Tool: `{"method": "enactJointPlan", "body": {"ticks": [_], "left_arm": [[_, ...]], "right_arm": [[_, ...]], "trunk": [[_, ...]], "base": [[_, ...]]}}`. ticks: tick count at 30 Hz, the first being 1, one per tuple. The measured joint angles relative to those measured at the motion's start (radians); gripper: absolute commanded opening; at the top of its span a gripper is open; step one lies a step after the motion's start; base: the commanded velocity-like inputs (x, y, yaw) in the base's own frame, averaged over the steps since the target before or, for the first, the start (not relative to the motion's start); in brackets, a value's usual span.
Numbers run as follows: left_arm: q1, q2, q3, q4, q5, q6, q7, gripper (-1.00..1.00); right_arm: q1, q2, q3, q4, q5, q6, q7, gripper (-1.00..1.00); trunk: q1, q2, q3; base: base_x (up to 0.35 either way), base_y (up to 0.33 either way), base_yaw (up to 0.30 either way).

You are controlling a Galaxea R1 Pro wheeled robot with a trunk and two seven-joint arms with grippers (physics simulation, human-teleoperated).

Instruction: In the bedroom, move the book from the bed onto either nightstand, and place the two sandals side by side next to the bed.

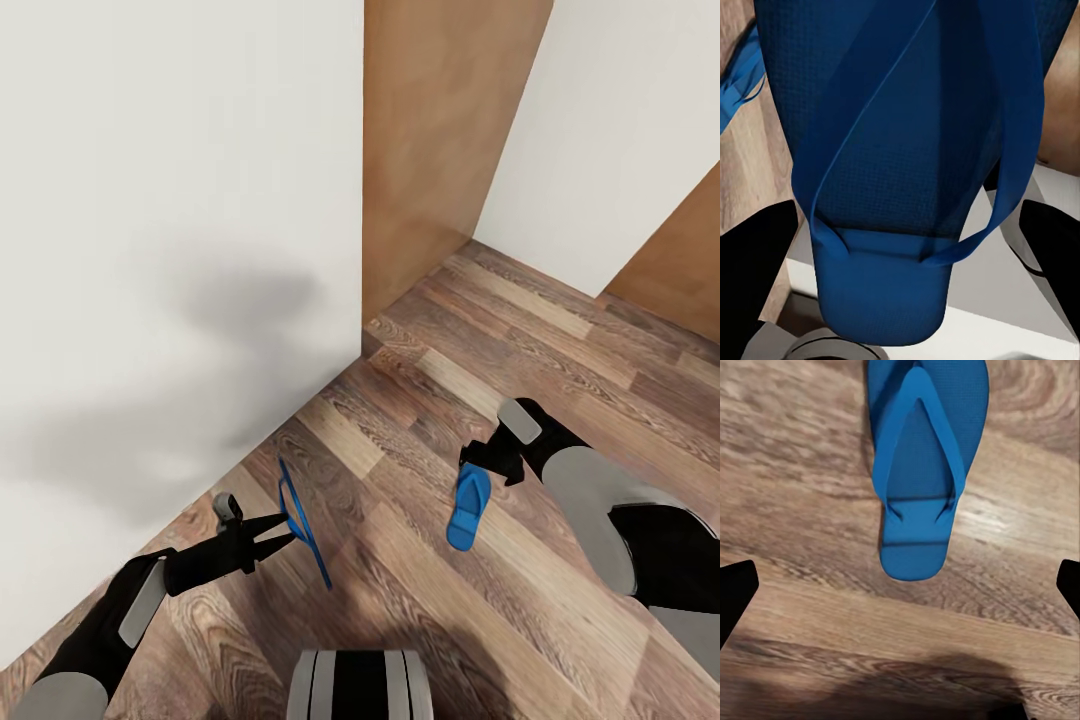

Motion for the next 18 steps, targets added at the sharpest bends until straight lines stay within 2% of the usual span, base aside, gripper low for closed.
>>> {"method": "enactJointPlan", "body": {"ticks": [13,18], "left_arm": [[0.0,0.0,-0.001,0.0,0.0,0.0,0.0,-1.0],[0.0,0.0,-0.001,0.0,0.001,0.001,0.001,-1.0]], "right_arm": [[0.0,-0.001,0.0,-0.001,0.001,0.0,0.0,1.0],[0.0,-0.001,0.0,-0.016,0.001,0.002,-0.001,1.0]], "trunk": [[0.006,-0.003,-0.05],[0.006,-0.003,-0.05]], "base": [[0.0,0.0,0.0],[0.0,0.0,0.0]]}}
